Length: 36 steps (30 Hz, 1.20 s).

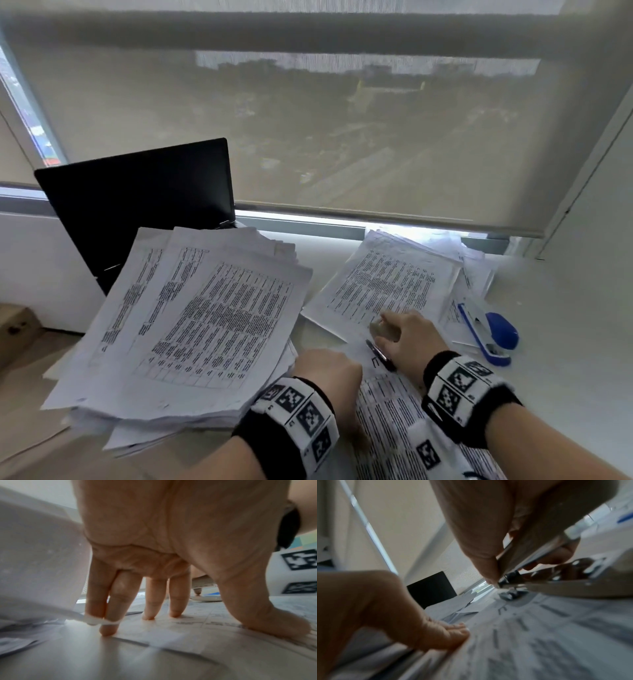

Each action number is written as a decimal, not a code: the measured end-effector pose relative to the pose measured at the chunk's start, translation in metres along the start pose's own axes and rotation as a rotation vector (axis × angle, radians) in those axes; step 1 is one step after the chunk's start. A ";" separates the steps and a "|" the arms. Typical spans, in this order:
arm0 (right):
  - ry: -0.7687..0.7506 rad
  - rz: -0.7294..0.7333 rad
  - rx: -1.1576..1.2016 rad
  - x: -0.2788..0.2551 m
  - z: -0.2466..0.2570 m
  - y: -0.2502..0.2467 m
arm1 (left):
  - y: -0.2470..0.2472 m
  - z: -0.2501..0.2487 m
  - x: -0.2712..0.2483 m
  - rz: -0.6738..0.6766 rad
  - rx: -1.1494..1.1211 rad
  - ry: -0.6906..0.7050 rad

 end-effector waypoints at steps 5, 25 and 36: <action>-0.016 0.090 -0.112 -0.012 -0.007 0.005 | -0.004 -0.003 -0.002 0.018 0.011 0.025; 0.074 0.043 0.090 0.017 0.004 0.005 | -0.004 -0.003 0.000 -0.034 0.050 0.018; 0.145 0.052 0.014 0.022 0.007 0.015 | 0.001 -0.003 0.002 -0.029 0.028 0.043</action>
Point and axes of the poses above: each hand's wrist, its own x-axis towards the middle knuckle, its own y-axis out of the palm, z = x × y, the point moved 5 cm from there along x, towards the middle knuckle, and after that the axes turned 11 degrees about z, right-handed, at the moved point
